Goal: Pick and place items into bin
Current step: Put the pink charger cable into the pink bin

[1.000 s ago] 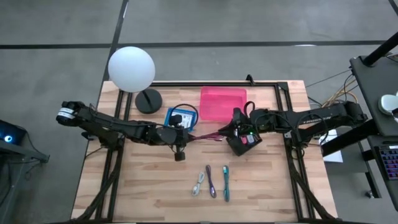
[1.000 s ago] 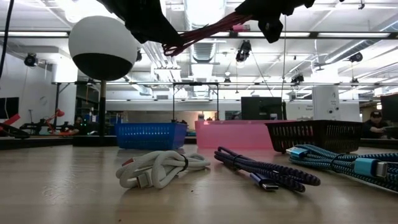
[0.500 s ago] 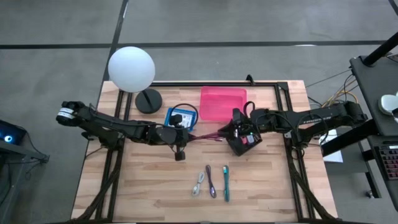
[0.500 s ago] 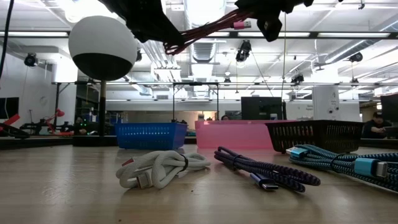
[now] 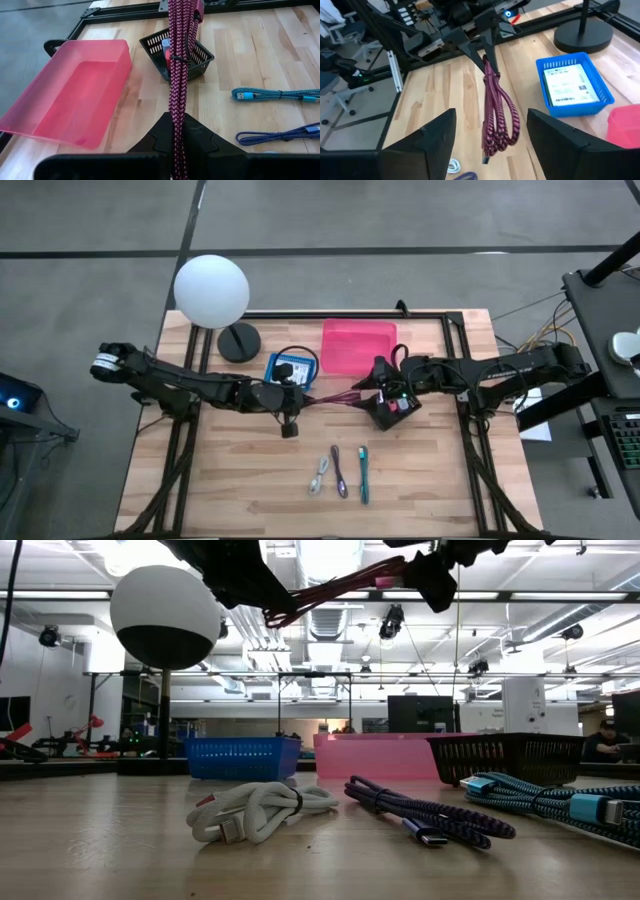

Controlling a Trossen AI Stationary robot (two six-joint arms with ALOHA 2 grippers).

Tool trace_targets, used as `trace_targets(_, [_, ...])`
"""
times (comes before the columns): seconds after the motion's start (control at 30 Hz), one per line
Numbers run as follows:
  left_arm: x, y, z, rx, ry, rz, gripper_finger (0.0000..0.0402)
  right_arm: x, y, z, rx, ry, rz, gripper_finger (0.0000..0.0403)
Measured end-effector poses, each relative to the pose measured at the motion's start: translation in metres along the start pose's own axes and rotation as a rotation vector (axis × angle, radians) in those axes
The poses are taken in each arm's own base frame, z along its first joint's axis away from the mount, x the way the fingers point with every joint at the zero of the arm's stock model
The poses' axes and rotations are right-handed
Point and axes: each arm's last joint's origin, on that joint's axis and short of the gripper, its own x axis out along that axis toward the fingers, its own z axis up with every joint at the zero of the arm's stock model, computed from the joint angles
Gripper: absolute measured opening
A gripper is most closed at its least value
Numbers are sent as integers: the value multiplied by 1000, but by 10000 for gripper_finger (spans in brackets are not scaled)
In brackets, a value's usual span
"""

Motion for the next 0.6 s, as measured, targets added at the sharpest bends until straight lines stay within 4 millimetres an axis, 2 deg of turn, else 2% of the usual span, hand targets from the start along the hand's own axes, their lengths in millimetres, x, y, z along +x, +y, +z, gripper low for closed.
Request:
trace_targets(0.13, [0, 0, 1, -1, -2, 1, 8, 0, -1, -1, -8, 3, -25, 227])
trace_targets(0.3, [0, 0, 2, -2, -7, 1, 8, 0, -2, -3, -34, 22, -34, 198])
trace_targets(0.4, [0, 0, 2, -3, -9, 1, 8, 0, -3, -6, -70, 62, -47, 164])
trace_targets(0.6, [0, 0, 2, -3, -9, 1, 8, 0, -4, -5, -59, 52, -48, 71])
